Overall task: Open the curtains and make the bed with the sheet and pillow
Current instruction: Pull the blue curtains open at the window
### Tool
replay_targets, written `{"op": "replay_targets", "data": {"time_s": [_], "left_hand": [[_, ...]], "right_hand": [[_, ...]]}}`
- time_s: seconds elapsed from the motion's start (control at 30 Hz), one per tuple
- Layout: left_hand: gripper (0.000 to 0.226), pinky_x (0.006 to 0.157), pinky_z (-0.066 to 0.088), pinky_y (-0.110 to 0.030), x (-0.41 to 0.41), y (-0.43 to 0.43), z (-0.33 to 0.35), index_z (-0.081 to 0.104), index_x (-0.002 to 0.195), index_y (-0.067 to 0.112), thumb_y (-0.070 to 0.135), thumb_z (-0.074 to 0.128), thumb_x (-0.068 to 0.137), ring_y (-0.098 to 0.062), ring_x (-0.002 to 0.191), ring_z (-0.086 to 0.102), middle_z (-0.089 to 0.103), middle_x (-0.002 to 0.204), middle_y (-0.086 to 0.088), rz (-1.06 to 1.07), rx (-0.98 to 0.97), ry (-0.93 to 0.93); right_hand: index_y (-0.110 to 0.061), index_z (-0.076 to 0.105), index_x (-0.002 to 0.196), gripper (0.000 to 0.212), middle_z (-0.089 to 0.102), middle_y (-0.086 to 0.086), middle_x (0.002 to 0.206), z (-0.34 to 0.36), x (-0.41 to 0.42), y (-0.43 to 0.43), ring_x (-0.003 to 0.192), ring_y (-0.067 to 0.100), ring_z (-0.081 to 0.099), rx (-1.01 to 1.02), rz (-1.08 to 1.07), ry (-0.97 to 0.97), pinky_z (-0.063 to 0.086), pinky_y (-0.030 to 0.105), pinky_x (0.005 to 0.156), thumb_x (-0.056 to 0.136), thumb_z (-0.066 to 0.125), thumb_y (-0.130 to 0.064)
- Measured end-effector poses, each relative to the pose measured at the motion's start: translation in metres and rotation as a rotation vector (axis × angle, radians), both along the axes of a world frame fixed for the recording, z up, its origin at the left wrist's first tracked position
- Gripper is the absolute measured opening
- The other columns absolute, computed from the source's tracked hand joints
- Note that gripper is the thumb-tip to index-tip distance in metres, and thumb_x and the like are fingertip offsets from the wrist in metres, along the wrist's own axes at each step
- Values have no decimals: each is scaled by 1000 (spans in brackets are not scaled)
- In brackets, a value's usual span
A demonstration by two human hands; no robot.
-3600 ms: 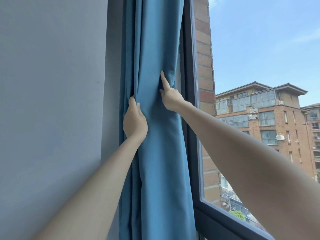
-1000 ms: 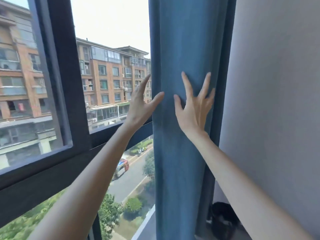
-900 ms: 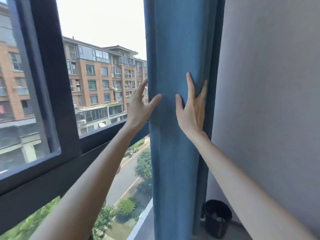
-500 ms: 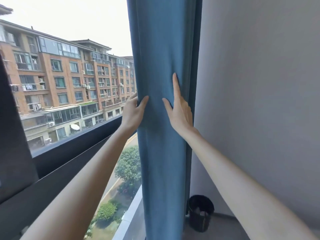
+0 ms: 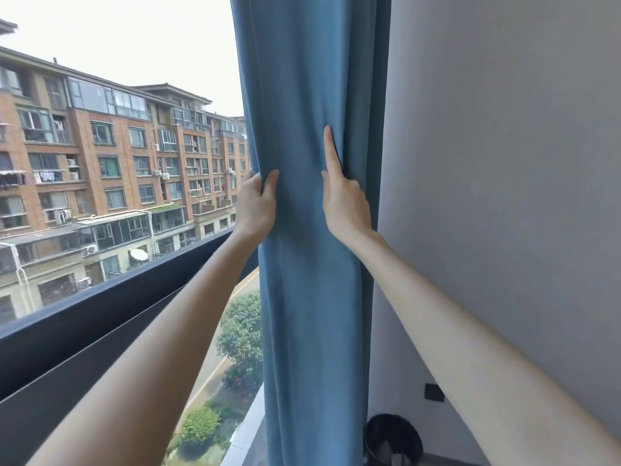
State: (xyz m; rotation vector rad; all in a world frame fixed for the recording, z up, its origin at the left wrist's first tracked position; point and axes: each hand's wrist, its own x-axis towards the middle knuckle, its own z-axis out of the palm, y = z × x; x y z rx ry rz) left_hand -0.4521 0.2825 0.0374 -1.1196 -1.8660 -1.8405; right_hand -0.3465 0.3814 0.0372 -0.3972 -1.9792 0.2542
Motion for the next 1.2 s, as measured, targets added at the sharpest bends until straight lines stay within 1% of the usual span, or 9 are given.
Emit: {"op": "replay_targets", "data": {"time_s": [0.17, 0.27, 0.4, 0.57, 0.67, 0.8, 0.9, 1.0, 1.2], "left_hand": [[38, 55, 32, -16, -42, 79, 10, 49, 74, 4, 27, 40, 102, -16, 66, 38, 43, 75, -4, 12, -27, 43], [42, 55, 27, -25, -65, 122, 10, 37, 62, 12, 27, 40, 102, -13, 58, 34, 38, 67, 0, -12, -35, 16], [36, 54, 28, -21, -87, 167, 10, 43, 71, 7, 26, 39, 102, -12, 61, 36, 40, 73, -2, -15, 3, 34], [37, 65, 33, -23, -121, 220, 21, 50, 75, 4, 25, 38, 102, -12, 67, 44, 50, 80, -4, -35, 57, 94], [41, 57, 32, -12, -139, 250, 25, 39, 63, 10, 22, 39, 102, -6, 62, 40, 41, 72, 3, -30, 88, 118], [30, 69, 32, -19, -164, 295, 19, 54, 82, 4, 20, 38, 102, -18, 81, 47, 46, 84, -5, -87, 87, 144], [38, 65, 31, -20, -184, 333, 17, 56, 84, -8, 20, 39, 102, -21, 80, 47, 47, 79, -5, -123, 83, 136], [36, 64, 37, -13, -199, 367, 18, 59, 92, -5, 22, 39, 102, -23, 82, 51, 55, 90, -15, -162, 99, 135], [37, 79, 42, -30, -226, 427, 31, 59, 94, -4, 24, 37, 102, -27, 87, 53, 57, 102, -22, -175, 122, 131]], "right_hand": [[-43, -9, 149, 65, 32, 0, 46, 12, -46, 83, 40, 18, 36, 4, 6, -10, 29, 26, 44, 104, 32, -21], [-43, -10, 149, 64, 34, 3, 47, 12, -67, 126, 41, 22, 38, -1, 24, -39, 33, 28, 43, 104, 31, -23], [-42, -9, 150, 65, 36, 6, 47, 15, -90, 169, 41, 23, 40, 22, 16, -22, 36, 31, 43, 103, 32, -21], [-42, -9, 149, 66, 38, 10, 49, 29, -117, 218, 41, 24, 40, 65, 18, 5, 38, 32, 43, 103, 32, -20], [-43, -10, 149, 66, 36, 9, 50, 34, -132, 246, 41, 23, 37, 84, -2, 5, 35, 31, 43, 103, 32, -21], [-47, -11, 147, 66, 33, 6, 49, 30, -151, 287, 41, 21, 34, 38, -14, -30, 37, 34, 45, 103, 31, -22], [-47, -11, 147, 65, 34, 6, 48, 28, -166, 320, 41, 21, 35, 35, -61, -38, 37, 33, 46, 103, 30, -23], [-46, -11, 148, 65, 34, 6, 48, 31, -179, 349, 41, 21, 35, 24, -87, -43, 37, 32, 47, 104, 30, -23], [-49, -12, 146, 66, 34, 7, 52, 46, -200, 403, 43, 21, 35, 23, -73, -29, 37, 34, 45, 103, 30, -22]]}}
